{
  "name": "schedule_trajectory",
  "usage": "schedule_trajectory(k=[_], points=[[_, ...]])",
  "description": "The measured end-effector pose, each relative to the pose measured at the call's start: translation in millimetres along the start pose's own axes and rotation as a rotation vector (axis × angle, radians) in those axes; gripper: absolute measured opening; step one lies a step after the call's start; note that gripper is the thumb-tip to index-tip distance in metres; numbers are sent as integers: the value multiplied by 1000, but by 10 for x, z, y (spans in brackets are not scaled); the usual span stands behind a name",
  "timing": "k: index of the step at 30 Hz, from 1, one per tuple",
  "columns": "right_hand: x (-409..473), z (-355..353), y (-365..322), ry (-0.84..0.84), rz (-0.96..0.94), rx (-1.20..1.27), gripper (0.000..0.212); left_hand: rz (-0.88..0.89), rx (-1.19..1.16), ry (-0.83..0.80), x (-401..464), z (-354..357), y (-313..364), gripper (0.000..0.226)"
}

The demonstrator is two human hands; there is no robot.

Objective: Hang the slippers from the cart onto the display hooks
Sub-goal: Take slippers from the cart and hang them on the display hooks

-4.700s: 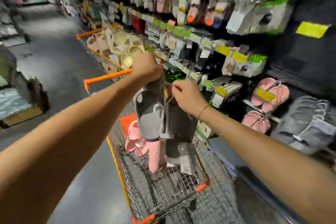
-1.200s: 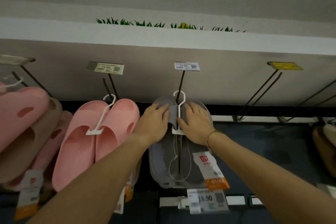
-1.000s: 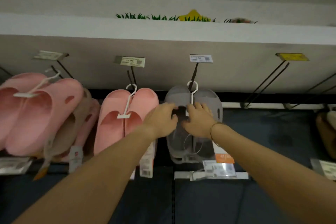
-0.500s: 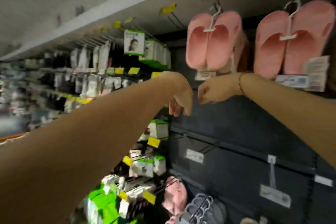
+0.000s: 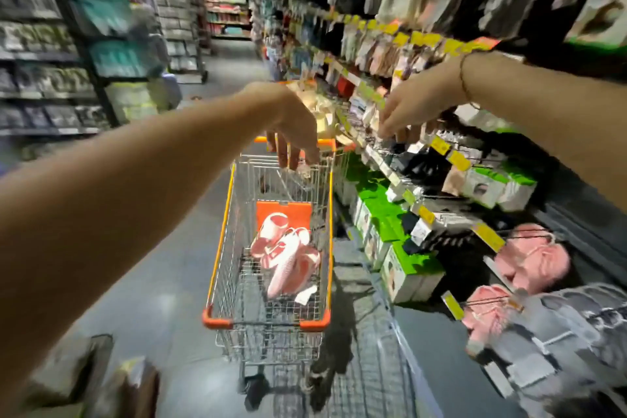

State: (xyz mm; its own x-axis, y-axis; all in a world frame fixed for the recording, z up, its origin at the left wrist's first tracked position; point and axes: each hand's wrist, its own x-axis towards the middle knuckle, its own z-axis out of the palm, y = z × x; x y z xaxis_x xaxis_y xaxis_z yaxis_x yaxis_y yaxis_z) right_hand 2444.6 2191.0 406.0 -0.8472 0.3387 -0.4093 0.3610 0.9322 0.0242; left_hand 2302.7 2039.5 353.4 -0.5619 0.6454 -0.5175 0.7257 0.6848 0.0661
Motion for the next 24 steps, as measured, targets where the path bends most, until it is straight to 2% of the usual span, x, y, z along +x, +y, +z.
schedule_trajectory(k=[6, 9, 12, 16, 18, 24], points=[[1613, 743, -603, -160, -195, -38, 23, -10, -111, -79, 954, 721, -1036, 16], [2525, 1199, -801, -212, -246, -24, 26, 25, -127, 28, 1702, 1031, -1356, 25], [3445, 1646, -931, -188, -252, 3, 30, 4, -185, 168, 2454, 1320, -1493, 29], [4445, 2181, -970, -165, -206, 10, 29, -6, -263, 167, 3390, 1753, -1579, 25], [4806, 2430, -941, -198, -163, 60, 23, -14, -289, 115, 3766, 1967, -1647, 24], [5560, 3235, -741, -315, 30, 239, 33, -48, -378, -80, 4657, 2579, -1914, 27]])
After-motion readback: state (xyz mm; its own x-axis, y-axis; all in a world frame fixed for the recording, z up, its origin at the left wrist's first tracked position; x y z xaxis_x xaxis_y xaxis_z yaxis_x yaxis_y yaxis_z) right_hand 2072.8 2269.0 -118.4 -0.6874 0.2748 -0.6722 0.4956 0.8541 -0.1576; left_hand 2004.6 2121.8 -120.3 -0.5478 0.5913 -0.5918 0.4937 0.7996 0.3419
